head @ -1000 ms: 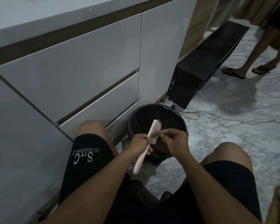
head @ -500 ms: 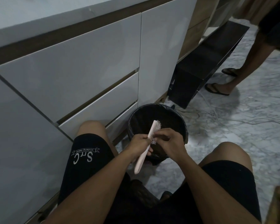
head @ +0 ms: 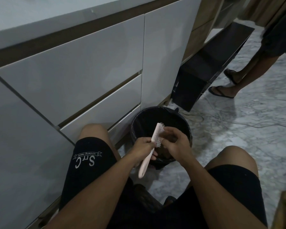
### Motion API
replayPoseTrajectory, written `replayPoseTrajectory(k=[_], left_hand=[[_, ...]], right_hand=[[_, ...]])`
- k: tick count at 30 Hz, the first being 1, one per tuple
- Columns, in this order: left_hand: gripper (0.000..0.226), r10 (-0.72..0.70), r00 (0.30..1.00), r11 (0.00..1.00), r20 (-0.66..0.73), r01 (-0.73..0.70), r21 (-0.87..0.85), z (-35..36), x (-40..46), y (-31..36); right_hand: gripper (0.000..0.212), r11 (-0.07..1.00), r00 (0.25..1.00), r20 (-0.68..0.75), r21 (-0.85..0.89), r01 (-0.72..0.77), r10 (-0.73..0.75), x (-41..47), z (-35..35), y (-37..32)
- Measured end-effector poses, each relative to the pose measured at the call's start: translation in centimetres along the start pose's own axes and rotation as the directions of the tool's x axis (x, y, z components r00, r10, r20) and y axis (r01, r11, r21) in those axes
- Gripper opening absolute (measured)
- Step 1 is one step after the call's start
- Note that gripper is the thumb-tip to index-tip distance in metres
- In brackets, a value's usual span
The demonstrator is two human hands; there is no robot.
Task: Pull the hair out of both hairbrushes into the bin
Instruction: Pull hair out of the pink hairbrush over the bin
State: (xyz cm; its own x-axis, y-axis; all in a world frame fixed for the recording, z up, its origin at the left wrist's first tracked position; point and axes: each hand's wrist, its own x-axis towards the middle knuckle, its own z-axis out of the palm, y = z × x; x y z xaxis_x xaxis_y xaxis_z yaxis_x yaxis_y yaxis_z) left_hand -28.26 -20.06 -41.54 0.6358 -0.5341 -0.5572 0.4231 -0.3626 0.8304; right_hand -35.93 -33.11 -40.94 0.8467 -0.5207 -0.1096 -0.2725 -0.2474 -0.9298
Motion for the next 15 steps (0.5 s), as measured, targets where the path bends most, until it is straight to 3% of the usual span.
replayPoseTrajectory(k=[6,9,15], left_hand=[[0.019,0.010,1.000,1.000,0.023,-0.011,0.020,-0.2,-0.2,0.2],[0.022,0.007,1.000,0.999,-0.006,-0.007,0.032,-0.2,-0.1,0.4],[0.025,0.001,0.995,0.999,-0.098,0.004,0.043,-1.1,0.6,1.0]], right_hand=[[0.017,0.994,0.998,-0.042,-0.097,-0.043,0.039,0.4,0.1,0.1],[0.023,0.993,0.994,-0.071,-0.074,-0.087,0.082,1.1,-0.4,-0.1],[0.011,0.992,0.985,-0.119,-0.010,-0.127,0.125,2.6,-1.8,-0.9]])
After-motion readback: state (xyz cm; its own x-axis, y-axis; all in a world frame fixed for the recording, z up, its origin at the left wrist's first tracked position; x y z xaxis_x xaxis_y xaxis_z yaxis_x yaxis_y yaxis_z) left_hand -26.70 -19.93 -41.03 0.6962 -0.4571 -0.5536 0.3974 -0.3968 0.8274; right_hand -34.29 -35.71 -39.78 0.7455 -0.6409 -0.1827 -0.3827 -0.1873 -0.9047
